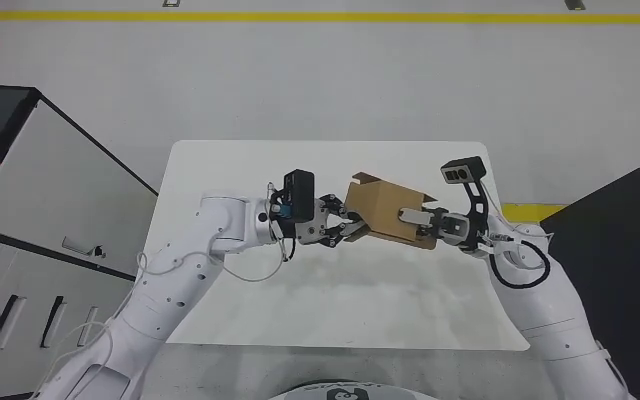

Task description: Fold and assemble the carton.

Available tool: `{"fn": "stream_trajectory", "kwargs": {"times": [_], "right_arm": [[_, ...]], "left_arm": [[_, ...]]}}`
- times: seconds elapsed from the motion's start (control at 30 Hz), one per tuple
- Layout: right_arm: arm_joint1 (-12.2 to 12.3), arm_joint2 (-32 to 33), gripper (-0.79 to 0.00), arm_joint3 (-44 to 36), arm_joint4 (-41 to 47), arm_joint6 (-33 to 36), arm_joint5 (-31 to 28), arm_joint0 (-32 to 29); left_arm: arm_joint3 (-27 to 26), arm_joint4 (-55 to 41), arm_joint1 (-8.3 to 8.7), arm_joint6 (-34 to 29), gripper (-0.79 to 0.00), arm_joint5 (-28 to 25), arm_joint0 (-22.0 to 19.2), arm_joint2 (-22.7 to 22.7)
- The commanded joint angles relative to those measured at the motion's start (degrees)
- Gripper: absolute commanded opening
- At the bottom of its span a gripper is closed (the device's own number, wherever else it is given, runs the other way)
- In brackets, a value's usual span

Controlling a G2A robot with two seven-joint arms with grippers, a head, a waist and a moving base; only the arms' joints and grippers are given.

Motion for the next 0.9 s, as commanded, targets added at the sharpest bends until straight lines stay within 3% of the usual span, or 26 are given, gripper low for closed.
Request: {"fn": "stream_trajectory", "kwargs": {"times": [0.0,0.23,0.87], "right_arm": [[0.0,0.0,-0.785,0.0,-0.2,0.0,0.0,0.0],[0.0,0.4,-0.785,0.7,-0.7,-0.3,-0.3,-0.3],[0.0,3.5,-0.785,2.5,1.8,-2.8,-2.0,-2.1]], "left_arm": [[0.0,0.1,-0.02,-0.1,-0.785,0.0,0.0,0.1],[0.2,0.0,-0.08,-0.3,-0.785,0.7,0.1,-0.2],[-2.5,1.7,0.93,0.6,-0.785,3.3,3.3,-6.0]]}}
